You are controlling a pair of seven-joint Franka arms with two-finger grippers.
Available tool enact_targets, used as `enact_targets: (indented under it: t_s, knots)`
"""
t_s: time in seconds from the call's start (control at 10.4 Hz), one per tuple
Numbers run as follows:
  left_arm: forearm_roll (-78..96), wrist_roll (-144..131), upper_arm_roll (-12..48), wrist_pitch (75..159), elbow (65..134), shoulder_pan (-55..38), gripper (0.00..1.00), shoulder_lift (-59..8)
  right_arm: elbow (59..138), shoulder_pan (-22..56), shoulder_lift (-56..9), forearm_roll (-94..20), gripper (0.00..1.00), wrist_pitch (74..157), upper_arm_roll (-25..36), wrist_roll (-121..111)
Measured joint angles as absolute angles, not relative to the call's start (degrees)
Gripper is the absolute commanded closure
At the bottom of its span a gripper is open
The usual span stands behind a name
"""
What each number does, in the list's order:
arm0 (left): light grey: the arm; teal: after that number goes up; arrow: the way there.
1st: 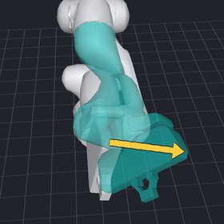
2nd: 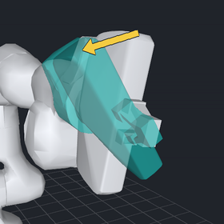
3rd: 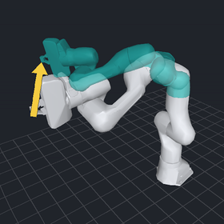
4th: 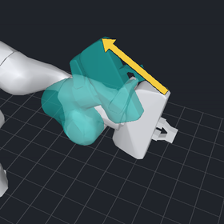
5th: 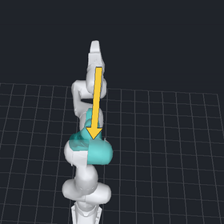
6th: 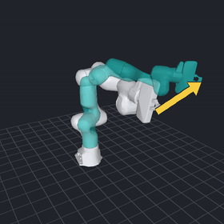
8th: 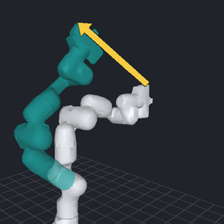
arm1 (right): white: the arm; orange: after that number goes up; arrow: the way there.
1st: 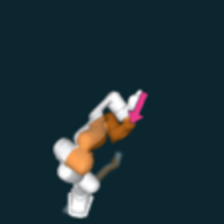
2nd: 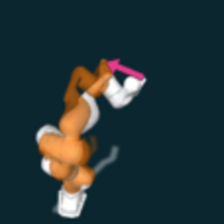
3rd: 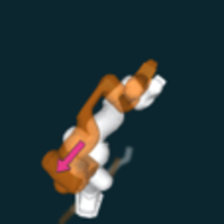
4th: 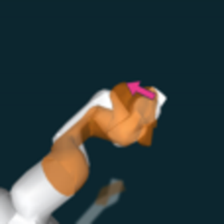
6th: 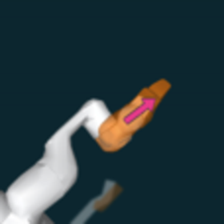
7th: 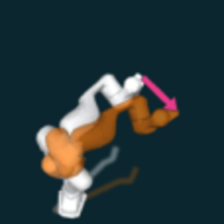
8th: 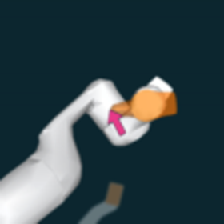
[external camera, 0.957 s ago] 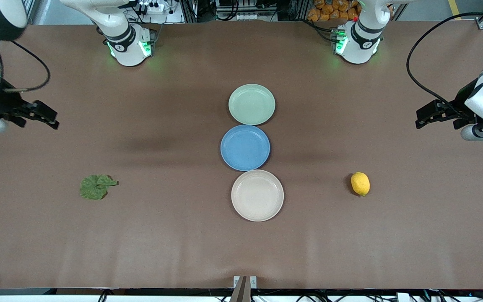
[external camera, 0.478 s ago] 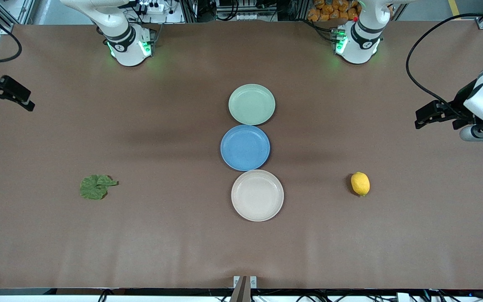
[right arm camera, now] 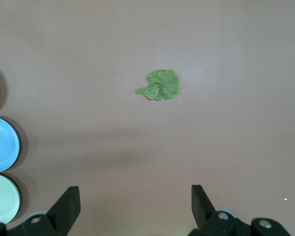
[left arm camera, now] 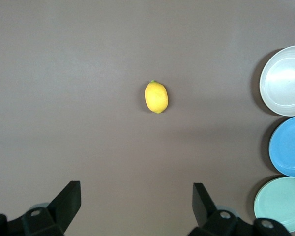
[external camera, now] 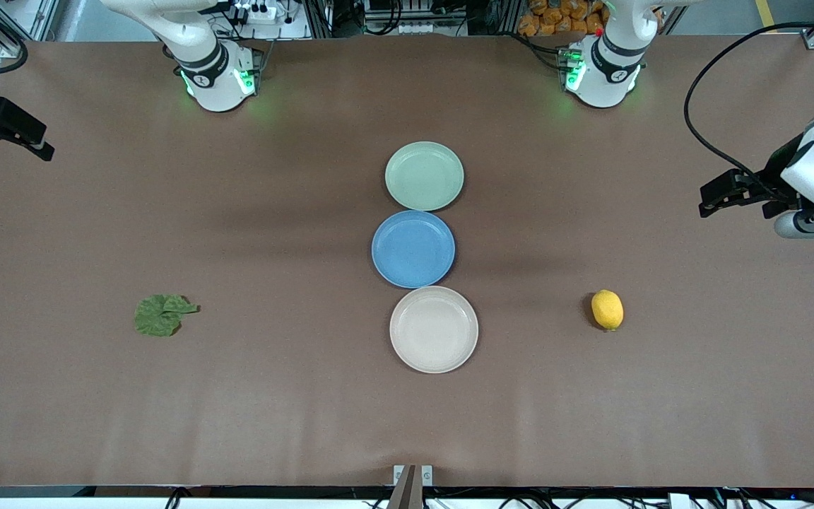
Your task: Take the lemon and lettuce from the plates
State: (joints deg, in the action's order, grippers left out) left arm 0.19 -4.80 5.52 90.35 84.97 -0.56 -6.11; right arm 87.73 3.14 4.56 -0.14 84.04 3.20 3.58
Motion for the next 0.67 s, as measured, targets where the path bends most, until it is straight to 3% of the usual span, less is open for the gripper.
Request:
enact_targets:
  t_s: [0.67]
  knots:
    - [0.19, -4.76, 5.54, 90.35, 85.04, -0.56, 0.0, -6.11, 87.46, 3.04, 4.18, -0.14, 0.0, 84.05, 2.36, 1.82]
